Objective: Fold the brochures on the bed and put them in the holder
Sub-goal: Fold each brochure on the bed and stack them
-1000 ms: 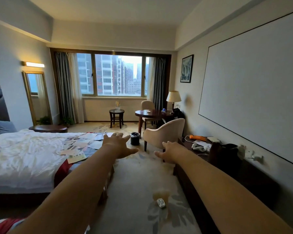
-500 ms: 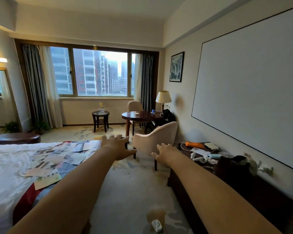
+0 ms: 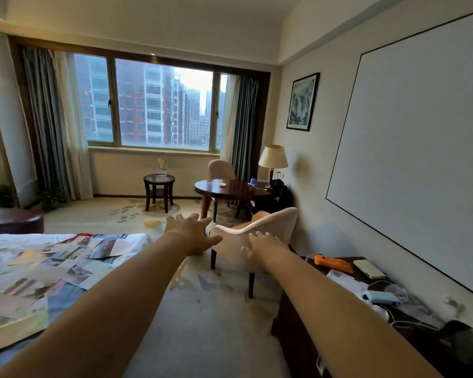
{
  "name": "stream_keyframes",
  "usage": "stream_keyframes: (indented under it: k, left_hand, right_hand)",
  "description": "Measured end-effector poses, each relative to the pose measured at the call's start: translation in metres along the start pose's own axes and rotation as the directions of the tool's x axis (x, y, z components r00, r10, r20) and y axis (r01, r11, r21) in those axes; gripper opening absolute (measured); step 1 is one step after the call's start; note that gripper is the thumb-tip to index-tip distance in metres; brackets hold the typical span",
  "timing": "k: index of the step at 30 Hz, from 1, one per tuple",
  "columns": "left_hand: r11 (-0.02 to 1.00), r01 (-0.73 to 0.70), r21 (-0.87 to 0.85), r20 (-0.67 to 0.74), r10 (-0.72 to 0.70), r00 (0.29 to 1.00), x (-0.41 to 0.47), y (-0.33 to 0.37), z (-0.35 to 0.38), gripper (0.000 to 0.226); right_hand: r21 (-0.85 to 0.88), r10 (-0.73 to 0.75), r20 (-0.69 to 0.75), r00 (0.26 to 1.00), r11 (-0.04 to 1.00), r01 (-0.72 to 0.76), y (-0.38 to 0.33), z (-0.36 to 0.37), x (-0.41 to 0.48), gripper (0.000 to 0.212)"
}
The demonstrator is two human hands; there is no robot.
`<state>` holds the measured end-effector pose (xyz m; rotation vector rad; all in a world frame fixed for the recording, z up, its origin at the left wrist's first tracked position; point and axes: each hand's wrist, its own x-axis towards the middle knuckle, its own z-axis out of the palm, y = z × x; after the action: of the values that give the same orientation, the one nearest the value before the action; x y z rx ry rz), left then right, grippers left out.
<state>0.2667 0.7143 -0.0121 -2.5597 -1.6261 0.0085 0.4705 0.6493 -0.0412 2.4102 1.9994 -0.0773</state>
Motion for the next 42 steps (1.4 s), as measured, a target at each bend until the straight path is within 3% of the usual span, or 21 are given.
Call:
stream_keyframes:
  k: [14, 26, 36, 42]
  left_hand:
    - [0.997, -0.061, -0.051, -0.016, 0.06, 0.998, 0.353, -0.054, 0.077, 0.088]
    - [0.995, -0.072, -0.068, -0.014, 0.071, 0.997, 0.628, -0.104, 0.09, 0.088]
    - [0.987, 0.149, -0.062, 0.036, -0.147, 0.988, 0.839, -0.187, 0.133, 0.087]
    - [0.912, 0.396, -0.104, 0.061, -0.392, 0.918, 0.886, -0.296, 0.152, 0.091]
  right_hand:
    - [-0.067, -0.006, -0.004, 1.0, 0.998, 0.006, 0.02, -0.007, 0.335, 0.067]
    - [-0.074, 0.008, 0.003, 1.0, 0.997, -0.008, 0.025, -0.017, 0.63, 0.069]
    - [-0.072, -0.168, 0.04, 0.985, 0.983, 0.171, -0.002, -0.018, 0.905, 0.068]
    - [-0.058, -0.41, 0.06, 0.91, 0.909, 0.413, -0.105, -0.019, 1.036, 0.067]
